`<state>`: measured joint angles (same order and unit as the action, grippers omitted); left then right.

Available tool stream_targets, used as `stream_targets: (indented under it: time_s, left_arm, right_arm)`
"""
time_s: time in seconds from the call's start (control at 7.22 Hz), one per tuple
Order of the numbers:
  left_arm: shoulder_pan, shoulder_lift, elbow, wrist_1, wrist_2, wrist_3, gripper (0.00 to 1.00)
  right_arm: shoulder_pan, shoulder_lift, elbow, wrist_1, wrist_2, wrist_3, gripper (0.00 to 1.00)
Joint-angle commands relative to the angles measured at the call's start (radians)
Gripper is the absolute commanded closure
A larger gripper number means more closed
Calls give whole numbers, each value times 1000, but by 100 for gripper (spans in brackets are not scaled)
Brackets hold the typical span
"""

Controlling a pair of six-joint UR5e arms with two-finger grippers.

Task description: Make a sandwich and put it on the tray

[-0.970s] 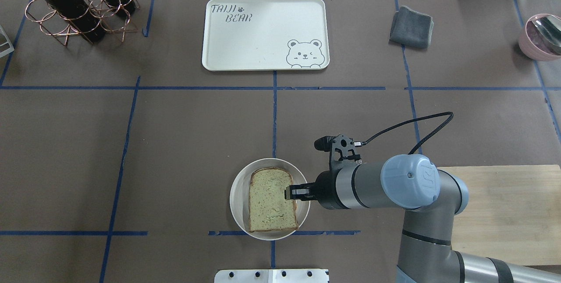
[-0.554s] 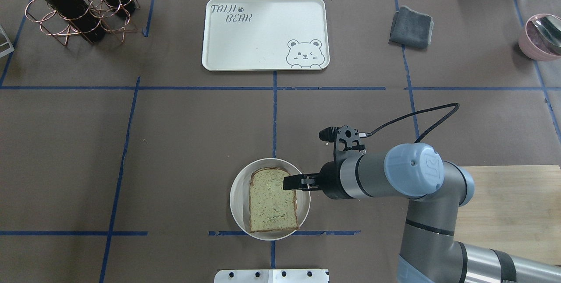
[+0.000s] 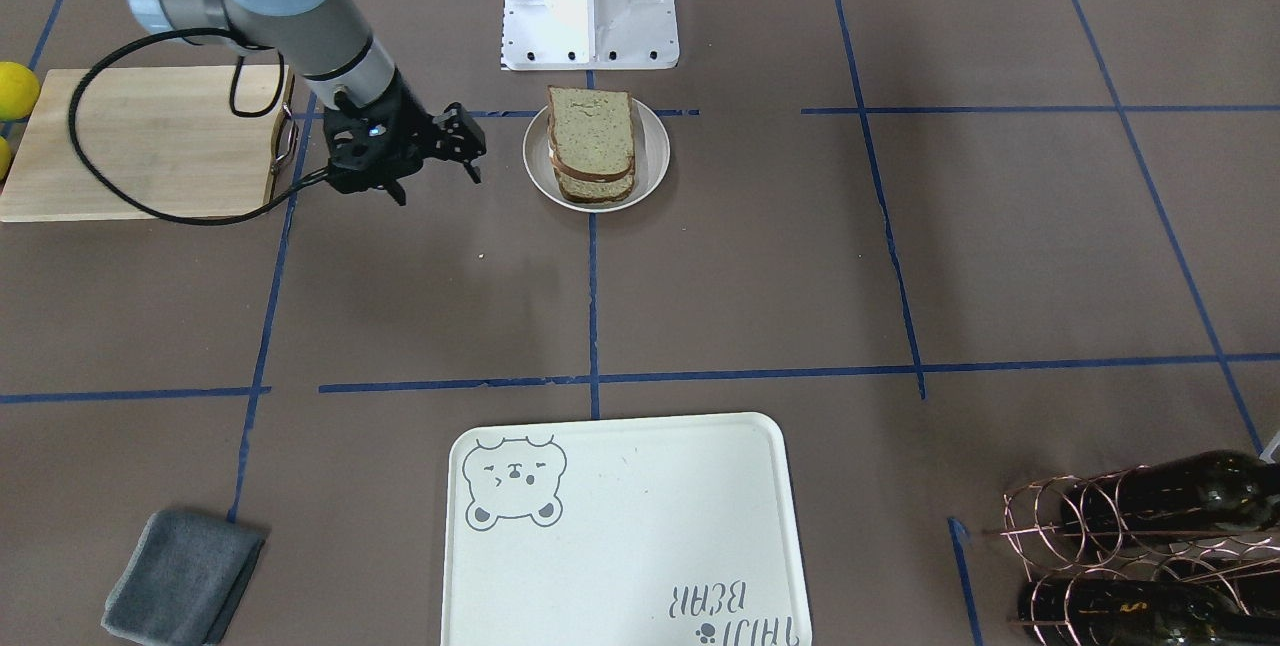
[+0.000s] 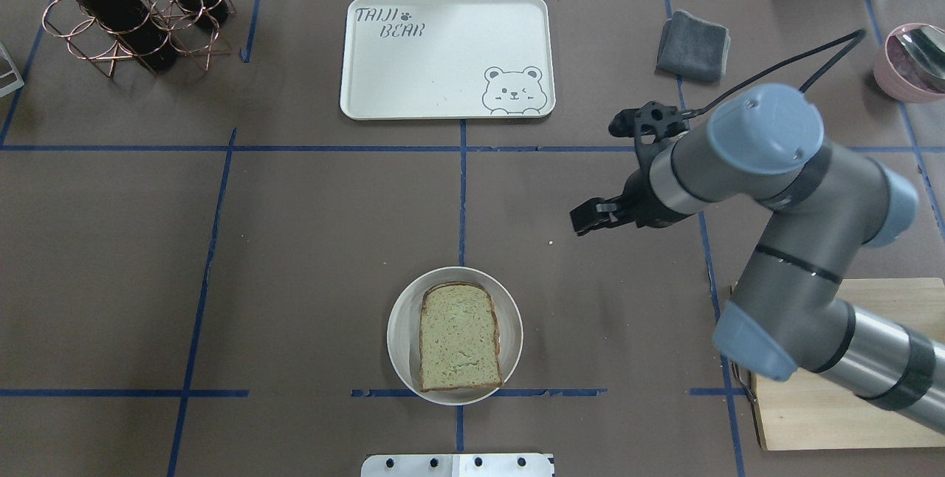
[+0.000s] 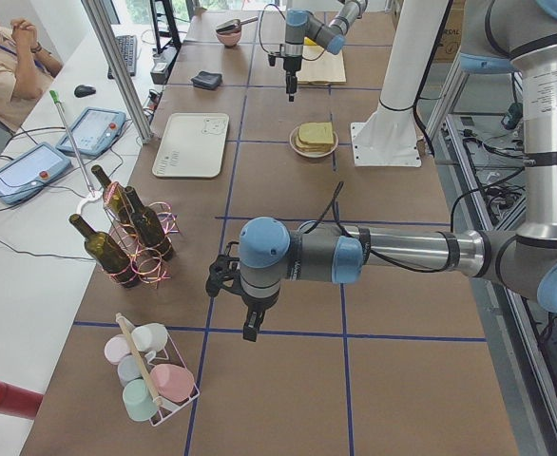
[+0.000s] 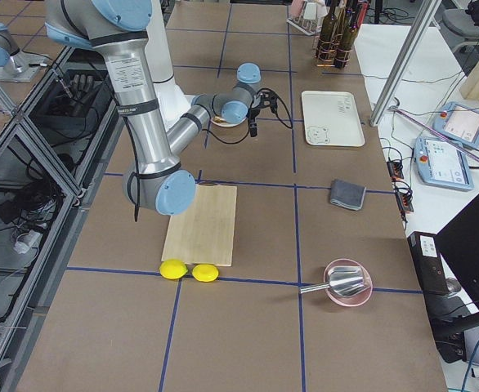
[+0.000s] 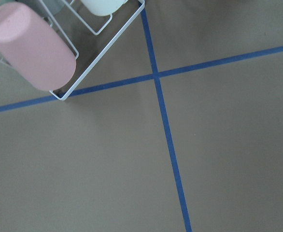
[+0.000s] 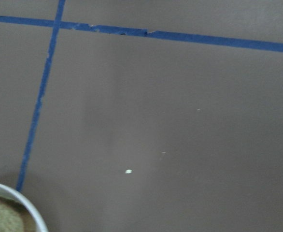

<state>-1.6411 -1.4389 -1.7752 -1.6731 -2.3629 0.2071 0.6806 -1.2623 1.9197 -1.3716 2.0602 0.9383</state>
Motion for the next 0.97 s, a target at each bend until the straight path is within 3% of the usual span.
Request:
stream_targets:
  time_s: [0.0, 0.28, 0.55, 0.83]
  left_arm:
    - [0, -9, 48, -173, -12, -3, 0]
    - [1, 3, 48, -183, -134, 5, 0]
    - [82, 17, 39, -377, -144, -23, 0]
    - [234, 14, -24, -506, -134, -349, 0]
  right_arm:
    - [229, -157, -2, -55, 150, -463, 0]
    - [457, -335, -5, -56, 221, -724, 0]
    - [610, -467, -33, -57, 222, -916, 0]
    - [761, -573, -44, -58, 224, -931, 0]
